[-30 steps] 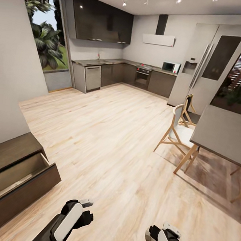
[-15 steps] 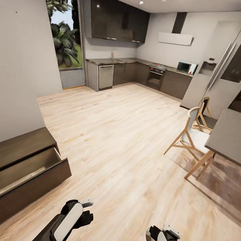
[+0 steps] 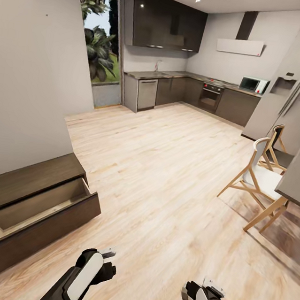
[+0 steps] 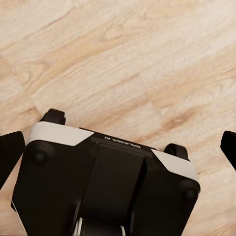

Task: Place each of the two pumpkins and all three candles from the living room inside a cabinet in the living room (use any cabinet), then make sure every cabinet is closed, and position the cauldron so it is next to a table in the living room.

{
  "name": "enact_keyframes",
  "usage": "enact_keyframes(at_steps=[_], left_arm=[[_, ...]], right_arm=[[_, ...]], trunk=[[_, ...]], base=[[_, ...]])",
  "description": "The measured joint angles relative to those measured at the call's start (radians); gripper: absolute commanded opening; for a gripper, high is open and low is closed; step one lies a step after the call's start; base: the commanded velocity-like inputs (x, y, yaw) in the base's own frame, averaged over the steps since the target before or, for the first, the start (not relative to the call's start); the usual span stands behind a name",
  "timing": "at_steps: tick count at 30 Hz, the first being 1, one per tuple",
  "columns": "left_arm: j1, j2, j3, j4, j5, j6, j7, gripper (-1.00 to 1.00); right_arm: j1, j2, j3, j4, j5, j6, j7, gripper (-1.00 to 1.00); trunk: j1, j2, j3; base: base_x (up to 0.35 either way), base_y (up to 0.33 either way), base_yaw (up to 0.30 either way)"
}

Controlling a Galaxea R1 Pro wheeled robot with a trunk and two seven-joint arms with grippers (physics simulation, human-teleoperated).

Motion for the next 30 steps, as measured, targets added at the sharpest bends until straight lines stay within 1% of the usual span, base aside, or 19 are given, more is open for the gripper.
enact_keyframes(at_steps=[8,10,11,12,13,15,18,25,30], left_arm=[[0.000,0.000,0.000,0.001,0.000,0.000,0.000,1.00],[0.000,0.000,0.000,0.002,0.000,0.000,0.000,1.00],[0.000,0.000,0.000,0.002,0.000,0.000,0.000,1.00],[0.000,0.000,0.000,0.002,0.001,0.000,0.000,1.00],[0.000,0.000,0.000,0.002,0.001,0.000,0.000,1.00],[0.000,-0.001,0.000,0.002,0.000,0.000,0.000,1.00],[0.000,0.000,0.000,0.002,0.000,0.000,0.000,1.00],[0.000,-0.002,-0.001,0.002,0.001,0.000,0.000,1.00],[0.000,-0.002,-0.001,0.002,0.001,0.000,0.000,1.00]], right_arm=[[0.000,0.001,0.002,0.000,0.000,0.000,0.000,-1.00],[0.000,0.001,0.042,0.000,-0.003,0.000,-0.002,-1.00],[0.000,0.001,0.072,0.000,-0.007,-0.001,-0.005,-1.00],[0.000,0.002,0.112,0.000,-0.011,-0.003,-0.007,-1.00],[0.000,0.002,0.129,0.000,-0.010,-0.002,-0.009,-1.00],[0.000,0.002,0.151,0.000,-0.011,-0.002,-0.009,-1.00],[0.000,0.002,0.159,0.000,-0.012,-0.002,-0.010,-1.00],[0.000,0.003,0.162,0.000,-0.021,0.002,-0.010,-1.00],[0.000,0.020,0.161,0.000,-0.028,0.007,-0.010,-1.00]], trunk=[[0.000,0.000,-0.009],[0.000,0.000,-0.011],[0.000,0.000,-0.012],[0.000,0.000,-0.013],[0.000,0.000,-0.014],[0.000,0.000,-0.016],[0.000,0.000,-0.018],[0.000,0.000,-0.021],[0.000,0.000,-0.022]], base=[[0.000,0.000,0.214],[0.000,0.000,0.217],[0.000,0.000,0.220],[0.000,0.000,0.225],[0.000,0.000,0.236],[0.000,0.000,0.252],[0.000,0.000,0.263],[0.000,0.000,0.276],[0.000,0.000,0.287]])
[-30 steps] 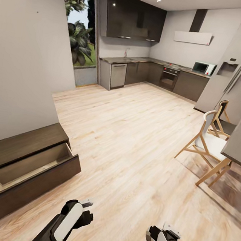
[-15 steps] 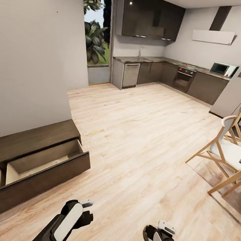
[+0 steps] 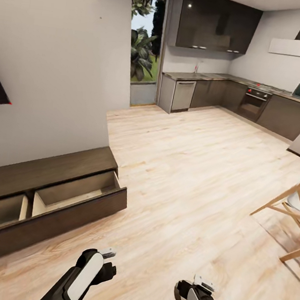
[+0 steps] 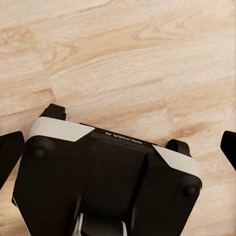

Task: Place each of the two pumpkins and all three candles from the living room inside a cabinet in the living room (use any cabinet), then make sure every cabinet is closed, and position the cauldron so it is next to a table in the living room.

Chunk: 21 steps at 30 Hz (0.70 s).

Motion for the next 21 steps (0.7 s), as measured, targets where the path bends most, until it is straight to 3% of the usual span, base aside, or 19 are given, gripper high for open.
enact_keyframes(at_steps=[21], left_arm=[[0.000,0.000,0.000,0.000,0.000,0.000,0.000,1.00]], right_arm=[[0.000,0.012,-0.002,0.000,0.005,-0.009,-0.001,-1.00]], trunk=[[0.000,0.000,0.007]], base=[[0.000,0.000,0.288]])
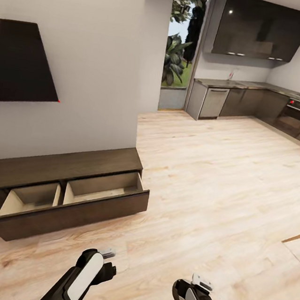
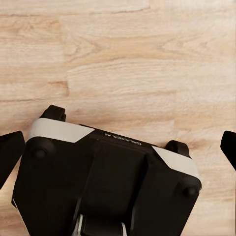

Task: Place each of the two pumpkins and all three candles from the living room inside a cabinet in the living room (use any cabinet), then make sure every cabinet is closed, and position the cauldron so it is next to a table in the living room.

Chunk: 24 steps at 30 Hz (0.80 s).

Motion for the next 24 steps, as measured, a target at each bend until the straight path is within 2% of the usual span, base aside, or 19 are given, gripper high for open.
enact_keyframes(at_steps=[16,24], left_arm=[[0.000,0.000,0.000,0.001,0.000,0.000,0.001,1.00],[0.000,0.000,-0.003,0.001,-0.001,-0.002,0.000,1.00]], right_arm=[[0.000,0.006,0.004,0.000,0.015,-0.001,0.000,-1.00],[0.000,0.005,0.005,0.000,0.015,-0.001,0.000,-1.00]], trunk=[[0.000,0.000,0.008],[0.000,0.000,0.011]], base=[[0.009,-0.008,0.289],[0.215,-0.113,0.286]])
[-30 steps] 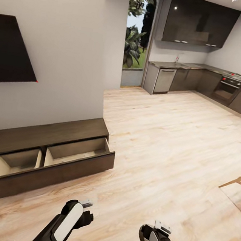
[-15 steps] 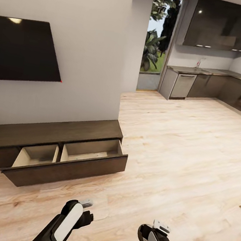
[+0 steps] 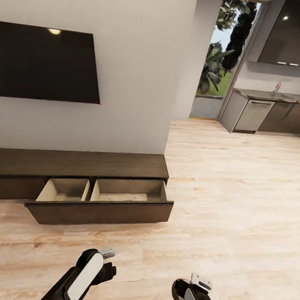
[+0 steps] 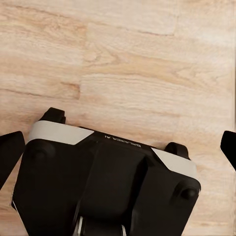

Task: Place each of the two pumpkins and all three candles from the living room inside a cabinet in the living room (use any cabinet), then make sure every cabinet is closed, and position the cauldron so it is next to a table in the living room.

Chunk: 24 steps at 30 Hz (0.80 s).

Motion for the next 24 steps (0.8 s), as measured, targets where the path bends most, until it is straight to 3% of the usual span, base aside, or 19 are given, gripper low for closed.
enact_keyframes(at_steps=[18,24], left_arm=[[0.000,0.000,0.000,-0.001,0.000,0.000,0.000,1.00],[0.000,0.000,-0.003,0.000,-0.001,0.000,0.000,1.00]], right_arm=[[0.000,-0.003,0.001,-0.001,0.000,0.000,0.007,-1.00],[0.000,-0.003,0.000,-0.002,0.001,-0.003,0.009,-1.00]], trunk=[[0.000,0.000,0.000],[0.000,0.000,0.002]], base=[[0.076,-0.061,0.269],[0.135,-0.125,0.051]])
